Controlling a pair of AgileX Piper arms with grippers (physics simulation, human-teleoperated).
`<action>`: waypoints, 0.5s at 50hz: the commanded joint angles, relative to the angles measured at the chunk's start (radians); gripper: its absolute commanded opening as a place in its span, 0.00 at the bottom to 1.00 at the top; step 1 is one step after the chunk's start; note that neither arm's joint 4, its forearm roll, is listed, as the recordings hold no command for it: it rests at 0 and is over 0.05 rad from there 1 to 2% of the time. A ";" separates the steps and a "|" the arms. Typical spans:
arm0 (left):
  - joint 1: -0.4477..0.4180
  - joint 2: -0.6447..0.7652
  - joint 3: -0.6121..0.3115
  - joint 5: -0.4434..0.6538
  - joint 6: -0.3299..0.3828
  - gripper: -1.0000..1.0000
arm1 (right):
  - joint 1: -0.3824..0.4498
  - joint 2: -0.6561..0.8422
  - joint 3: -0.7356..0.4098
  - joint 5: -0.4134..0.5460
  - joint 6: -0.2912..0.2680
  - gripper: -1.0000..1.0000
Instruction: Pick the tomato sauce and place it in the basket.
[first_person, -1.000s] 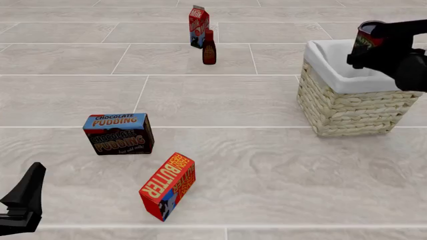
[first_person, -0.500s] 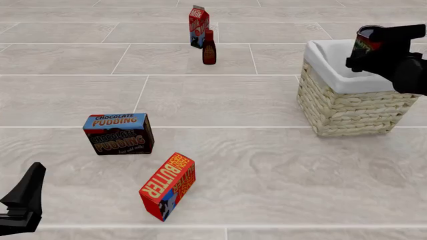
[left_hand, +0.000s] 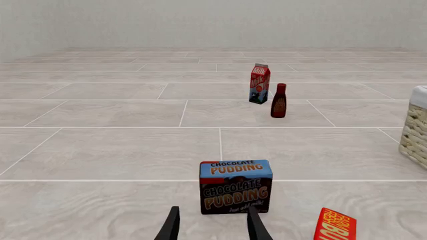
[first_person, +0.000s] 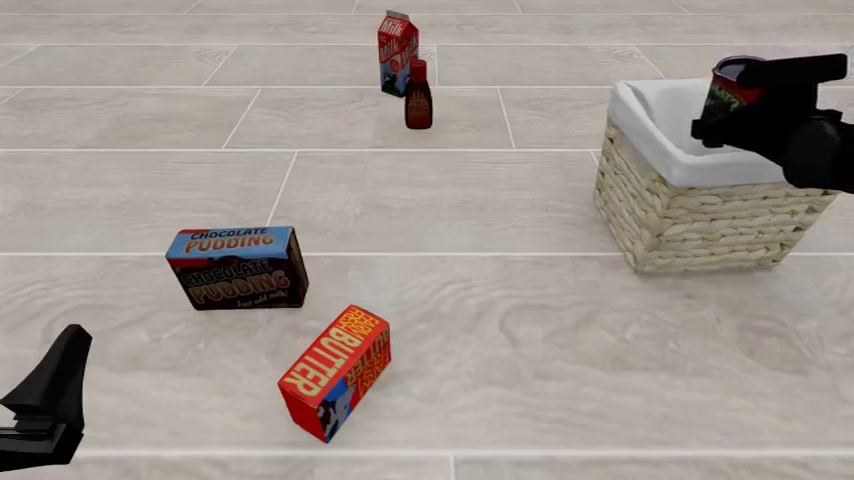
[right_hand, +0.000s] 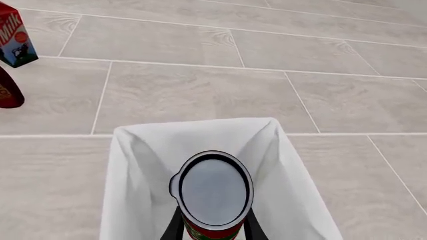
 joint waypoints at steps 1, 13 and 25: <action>0.000 0.000 0.000 0.000 0.000 1.00 | -0.002 0.008 -0.011 0.001 0.017 0.00; 0.000 0.000 0.000 0.000 0.000 1.00 | 0.009 0.017 -0.014 -0.003 0.027 0.00; 0.000 0.000 0.000 0.000 0.000 1.00 | 0.023 0.021 -0.022 0.009 0.052 1.00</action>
